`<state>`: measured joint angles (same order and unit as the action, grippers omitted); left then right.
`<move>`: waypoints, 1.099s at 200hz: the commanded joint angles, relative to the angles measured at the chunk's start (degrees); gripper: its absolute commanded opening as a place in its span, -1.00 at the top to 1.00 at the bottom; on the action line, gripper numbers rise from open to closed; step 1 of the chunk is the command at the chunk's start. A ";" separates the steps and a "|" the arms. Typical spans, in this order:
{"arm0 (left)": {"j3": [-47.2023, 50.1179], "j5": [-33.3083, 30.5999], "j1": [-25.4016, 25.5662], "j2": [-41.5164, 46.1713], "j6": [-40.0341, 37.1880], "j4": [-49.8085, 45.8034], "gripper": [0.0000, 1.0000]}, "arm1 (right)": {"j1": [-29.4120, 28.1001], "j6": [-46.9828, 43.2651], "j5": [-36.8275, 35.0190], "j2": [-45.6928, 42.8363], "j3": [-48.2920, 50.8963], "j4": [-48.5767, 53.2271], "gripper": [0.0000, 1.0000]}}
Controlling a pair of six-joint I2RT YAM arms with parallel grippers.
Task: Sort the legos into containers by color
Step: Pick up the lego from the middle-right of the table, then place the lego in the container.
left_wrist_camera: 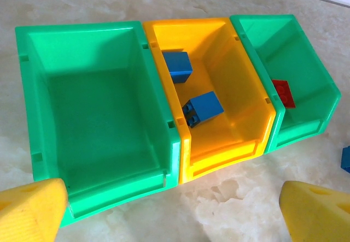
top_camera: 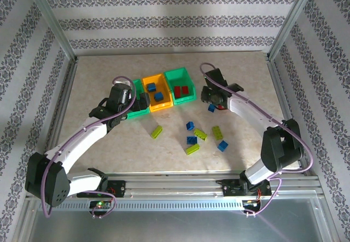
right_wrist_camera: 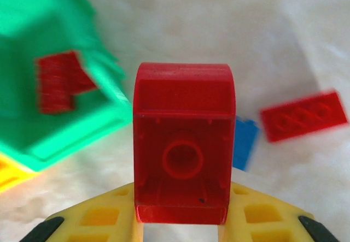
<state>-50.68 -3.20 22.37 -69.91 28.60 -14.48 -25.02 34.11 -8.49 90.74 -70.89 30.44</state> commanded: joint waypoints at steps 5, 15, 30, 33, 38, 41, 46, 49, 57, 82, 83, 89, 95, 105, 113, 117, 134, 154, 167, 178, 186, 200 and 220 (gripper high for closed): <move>-0.48 0.24 -0.28 -0.09 0.34 0.69 -0.99 | -2.84 -4.56 -0.75 5.51 -7.12 1.05 0.40; -0.50 0.21 -0.26 0.07 0.35 0.44 -0.99 | -3.60 -5.50 -0.69 7.84 -10.56 1.66 0.40; -0.54 0.08 -0.27 0.35 0.33 0.24 -0.99 | -4.45 -7.16 -0.24 11.39 -14.86 2.41 0.40; -0.44 0.03 -0.29 0.45 0.35 0.24 -0.99 | -4.57 -7.47 -0.15 12.06 -15.61 2.51 0.40; -0.43 0.05 -0.29 0.50 0.35 0.24 -0.99 | -4.76 -7.92 0.06 13.26 -16.95 2.73 0.40; -0.34 0.08 -0.29 0.57 0.32 0.24 -0.99 | -4.85 -8.14 0.13 13.99 -17.61 2.89 0.40; -0.30 0.00 -0.29 0.73 0.34 0.24 -0.99 | -5.02 -8.52 0.34 15.21 -19.02 3.16 0.40; -0.30 0.03 -0.29 0.80 0.34 0.22 -0.99 | -5.08 -8.75 0.50 15.96 -19.80 3.33 0.40; -0.13 -0.03 -0.31 0.88 0.37 0.24 -0.99 | -5.22 -9.35 0.90 17.98 -21.82 3.84 0.40; -0.12 -0.16 -0.29 1.11 0.34 0.02 -0.99 | -5.31 -10.98 1.28 24.45 -27.97 5.65 0.38; -0.12 -0.15 -0.30 1.14 0.33 0.04 -0.99 | -5.31 -10.99 1.28 24.73 -28.24 5.75 0.39; -0.08 -0.20 -0.29 1.25 0.24 0.07 -0.99 | -5.39 -11.38 1.27 26.17 -29.61 6.15 0.39; -0.11 -0.23 -0.30 1.22 0.23 -0.02 -0.99 | -5.39 -11.76 1.12 27.52 -31.03 6.52 0.38; -0.13 -0.30 -0.25 1.35 0.21 -0.10 -0.99 | -5.31 -12.19 0.66 29.68 -33.36 7.27 0.38; -0.23 -0.35 -0.27 1.30 0.08 -0.19 -0.99 | -5.31 -12.47 0.18 31.18 -35.07 7.82 0.38; -0.30 -0.36 -0.28 1.31 0.06 -0.32 -0.99 | -5.31 -12.65 -0.06 31.91 -35.94 8.19 0.38; -0.33 -0.53 -0.30 1.35 0.01 -0.64 -0.99 | -5.31 -13.34 -0.97 34.21 -38.99 9.12 0.36; -0.24 -0.57 -0.29 1.52 0.05 -0.84 -0.99 | -5.21 -13.93 -1.90 36.02 -41.32 9.89 0.25; -0.24 -0.58 -0.30 1.58 0.13 -0.91 -0.99 | -5.22 -14.29 -2.47 36.89 -42.16 10.07 0.17; -0.30 -0.58 -0.30 1.62 0.08 -1.01 -0.99 | -5.13 -14.51 -2.74 37.46 -42.78 10.32 0.09; -0.36 -0.42 -0.29 1.61 0.05 -1.03 -0.99 | -5.13 -14.59 -2.97 37.71 -43.14 10.56 0.01; -0.54 -0.25 -0.29 1.71 0.08 -1.09 -0.99 | -5.05 -14.77 -3.15 37.67 -43.44 10.70 -0.09; -0.63 0.09 -0.30 1.85 -0.11 -1.17 -0.99 | -5.12 -14.86 -3.36 36.77 -43.29 10.87 -0.13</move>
<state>-50.68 -3.20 22.37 -69.60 28.60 -14.57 -29.78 20.08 -10.07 127.35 -112.66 39.38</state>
